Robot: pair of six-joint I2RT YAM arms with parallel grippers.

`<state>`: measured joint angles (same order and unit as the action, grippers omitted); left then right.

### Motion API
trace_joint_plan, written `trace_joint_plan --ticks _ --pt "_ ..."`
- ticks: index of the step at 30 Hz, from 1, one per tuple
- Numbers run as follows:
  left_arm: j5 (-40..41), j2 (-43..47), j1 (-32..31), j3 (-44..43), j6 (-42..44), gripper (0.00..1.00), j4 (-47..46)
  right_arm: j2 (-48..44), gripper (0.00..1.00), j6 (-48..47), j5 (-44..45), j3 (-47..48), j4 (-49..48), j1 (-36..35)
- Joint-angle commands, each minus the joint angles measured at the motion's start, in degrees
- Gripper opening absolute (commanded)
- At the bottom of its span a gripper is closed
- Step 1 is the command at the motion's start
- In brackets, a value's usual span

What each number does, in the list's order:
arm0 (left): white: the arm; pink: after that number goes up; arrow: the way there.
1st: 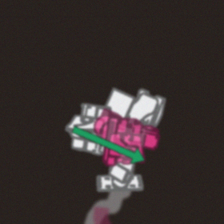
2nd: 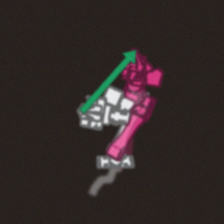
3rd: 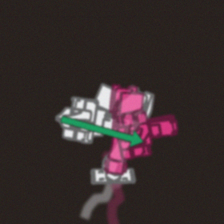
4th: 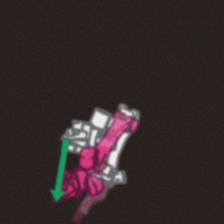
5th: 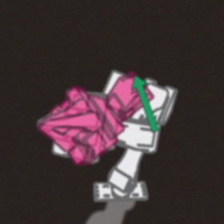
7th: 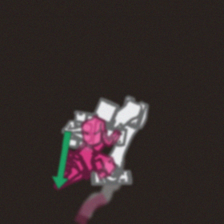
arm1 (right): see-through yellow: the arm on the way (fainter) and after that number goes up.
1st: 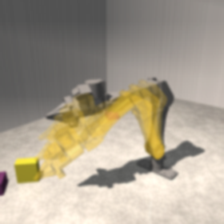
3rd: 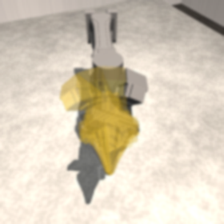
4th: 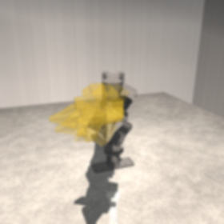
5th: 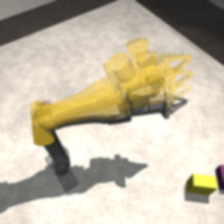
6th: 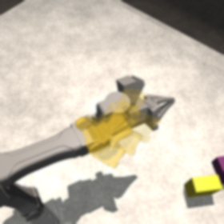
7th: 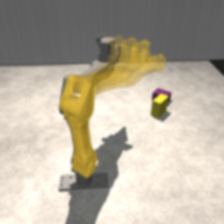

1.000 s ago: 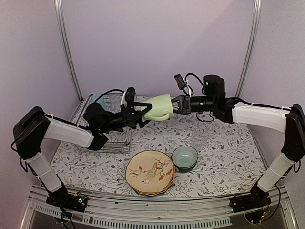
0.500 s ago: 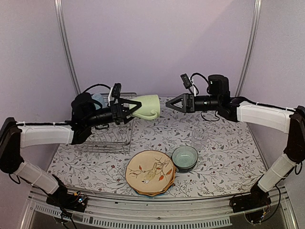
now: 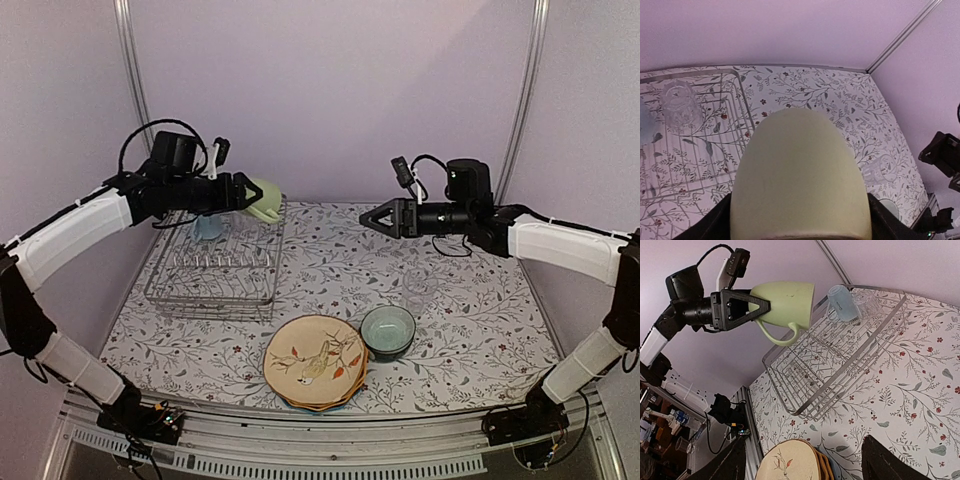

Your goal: Load the mixed dishes into the dish rack

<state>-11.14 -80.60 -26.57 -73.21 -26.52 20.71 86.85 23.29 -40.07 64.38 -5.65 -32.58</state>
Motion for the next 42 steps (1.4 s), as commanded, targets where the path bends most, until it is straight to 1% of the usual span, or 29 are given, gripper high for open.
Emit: trace_joint_plan --ticks 1,5,9,15,18,21,25,29,35,38,42 --pt "9.87 -6.63 0.69 -10.68 9.38 0.00 12.07 0.45 0.78 -0.76 1.29 -1.38 1.51 -0.03" --pt "13.76 -14.35 1.76 -19.24 12.19 0.00 17.36 -0.07 0.78 -1.36 2.12 -2.20 2.40 -0.03" --pt "15.61 -22.71 2.80 -27.40 14.56 0.00 21.41 -0.48 0.78 -2.22 2.72 -2.77 3.31 -0.03" --pt "15.86 -33.79 3.45 -40.18 17.45 0.00 25.68 -0.96 0.78 -2.54 2.99 -4.01 3.47 -0.03" --pt "14.58 -39.72 3.51 -47.28 18.42 0.00 28.30 -1.15 0.78 -2.68 3.30 -4.59 3.75 -0.03" --pt "14.10 -43.73 3.47 -51.52 19.00 0.00 30.14 -1.71 0.78 -3.02 4.09 -4.93 4.32 -0.03" --pt "16.15 -47.63 3.45 -55.05 19.37 0.00 32.46 -2.59 0.78 -3.46 5.27 -5.76 4.94 -0.03" --pt "17.85 -49.84 3.47 -55.55 19.71 0.00 32.75 -3.38 0.78 -3.51 6.11 -6.89 5.05 -0.03" --pt "17.59 -52.61 3.46 -55.81 19.76 0.00 31.26 -3.11 0.78 -3.30 6.30 -7.94 5.06 -0.03" --pt "19.10 -54.28 3.47 -56.62 19.72 0.00 30.95 -3.24 0.78 -3.17 6.90 -8.36 5.48 -0.03" --pt "20.38 -56.40 3.54 -58.79 19.79 0.04 31.26 -4.08 0.78 -3.66 9.73 -8.85 8.73 -0.03"
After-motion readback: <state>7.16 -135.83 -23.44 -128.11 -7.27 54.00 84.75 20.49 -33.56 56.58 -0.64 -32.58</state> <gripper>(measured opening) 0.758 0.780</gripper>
